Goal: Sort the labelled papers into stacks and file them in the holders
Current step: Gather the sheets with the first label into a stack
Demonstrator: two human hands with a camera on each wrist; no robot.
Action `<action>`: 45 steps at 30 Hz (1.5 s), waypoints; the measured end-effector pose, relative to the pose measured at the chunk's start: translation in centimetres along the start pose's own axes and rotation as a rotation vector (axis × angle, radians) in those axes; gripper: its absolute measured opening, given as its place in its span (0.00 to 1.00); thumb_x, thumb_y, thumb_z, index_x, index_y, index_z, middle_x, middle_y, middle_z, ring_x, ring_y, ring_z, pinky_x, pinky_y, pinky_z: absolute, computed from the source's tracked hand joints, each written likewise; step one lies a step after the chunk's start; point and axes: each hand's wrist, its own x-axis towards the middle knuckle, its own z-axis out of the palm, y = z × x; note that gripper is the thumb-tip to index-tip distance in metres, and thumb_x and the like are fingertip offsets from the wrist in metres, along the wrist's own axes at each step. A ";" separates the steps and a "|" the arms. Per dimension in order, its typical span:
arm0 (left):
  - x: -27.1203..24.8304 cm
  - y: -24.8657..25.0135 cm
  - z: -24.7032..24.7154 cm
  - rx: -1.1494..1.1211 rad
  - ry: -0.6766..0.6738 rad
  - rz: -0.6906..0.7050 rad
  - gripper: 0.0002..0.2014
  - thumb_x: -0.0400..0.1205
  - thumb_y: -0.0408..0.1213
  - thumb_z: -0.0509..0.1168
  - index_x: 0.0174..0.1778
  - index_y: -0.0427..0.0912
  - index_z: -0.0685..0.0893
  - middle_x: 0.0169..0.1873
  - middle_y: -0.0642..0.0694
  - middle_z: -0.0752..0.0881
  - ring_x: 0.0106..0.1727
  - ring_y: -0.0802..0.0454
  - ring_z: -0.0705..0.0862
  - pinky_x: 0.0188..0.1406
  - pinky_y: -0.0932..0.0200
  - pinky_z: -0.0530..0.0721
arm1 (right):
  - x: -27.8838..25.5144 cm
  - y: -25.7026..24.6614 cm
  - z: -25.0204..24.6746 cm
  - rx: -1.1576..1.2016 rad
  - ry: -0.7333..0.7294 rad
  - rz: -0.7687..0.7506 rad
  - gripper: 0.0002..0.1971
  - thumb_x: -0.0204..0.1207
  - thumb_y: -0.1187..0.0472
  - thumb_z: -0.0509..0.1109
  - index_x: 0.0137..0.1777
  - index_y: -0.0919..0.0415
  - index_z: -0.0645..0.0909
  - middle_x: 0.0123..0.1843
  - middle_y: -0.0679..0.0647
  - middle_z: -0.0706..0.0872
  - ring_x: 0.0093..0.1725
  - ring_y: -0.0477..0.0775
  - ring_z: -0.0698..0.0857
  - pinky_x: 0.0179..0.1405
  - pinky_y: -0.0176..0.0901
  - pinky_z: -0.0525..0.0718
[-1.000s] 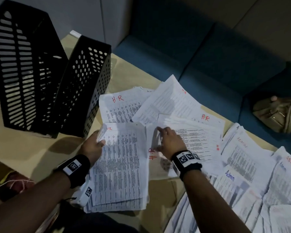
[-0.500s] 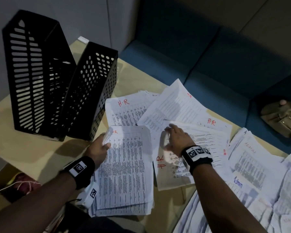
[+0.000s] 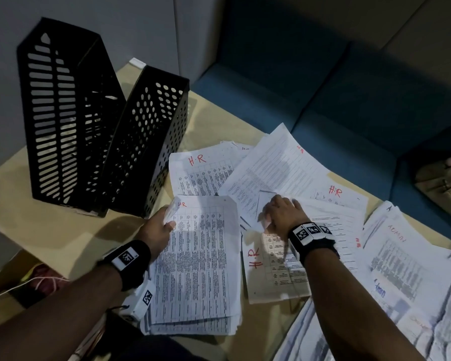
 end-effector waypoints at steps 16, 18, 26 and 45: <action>0.3 -0.3 -0.2 -0.039 -0.064 0.056 0.26 0.86 0.30 0.58 0.78 0.60 0.68 0.72 0.56 0.75 0.73 0.53 0.73 0.69 0.60 0.67 | 1.7 1.1 0.5 0.076 0.131 0.006 0.09 0.82 0.52 0.61 0.51 0.54 0.80 0.64 0.53 0.78 0.65 0.56 0.77 0.73 0.50 0.65; 0.3 -0.3 -0.5 -0.037 -0.099 0.087 0.29 0.86 0.31 0.58 0.73 0.73 0.67 0.74 0.59 0.74 0.73 0.54 0.73 0.71 0.58 0.67 | 1.3 0.7 0.5 0.155 0.206 -0.041 0.07 0.82 0.56 0.62 0.47 0.58 0.79 0.50 0.53 0.81 0.53 0.59 0.80 0.61 0.48 0.72; 0.9 -0.3 -0.6 -0.029 -0.150 0.090 0.30 0.85 0.33 0.58 0.71 0.78 0.66 0.75 0.53 0.75 0.70 0.51 0.75 0.67 0.56 0.69 | -1.5 -5.4 -6.0 0.349 0.545 -0.546 0.05 0.77 0.66 0.61 0.40 0.58 0.76 0.35 0.51 0.77 0.40 0.55 0.72 0.60 0.50 0.74; -0.1 0.1 -0.8 0.013 -0.111 0.050 0.25 0.87 0.34 0.57 0.77 0.64 0.66 0.72 0.46 0.77 0.57 0.51 0.77 0.58 0.57 0.71 | -8.2 -4.3 -12.2 0.965 1.165 0.422 0.11 0.82 0.64 0.59 0.46 0.45 0.71 0.34 0.42 0.78 0.33 0.33 0.80 0.31 0.29 0.70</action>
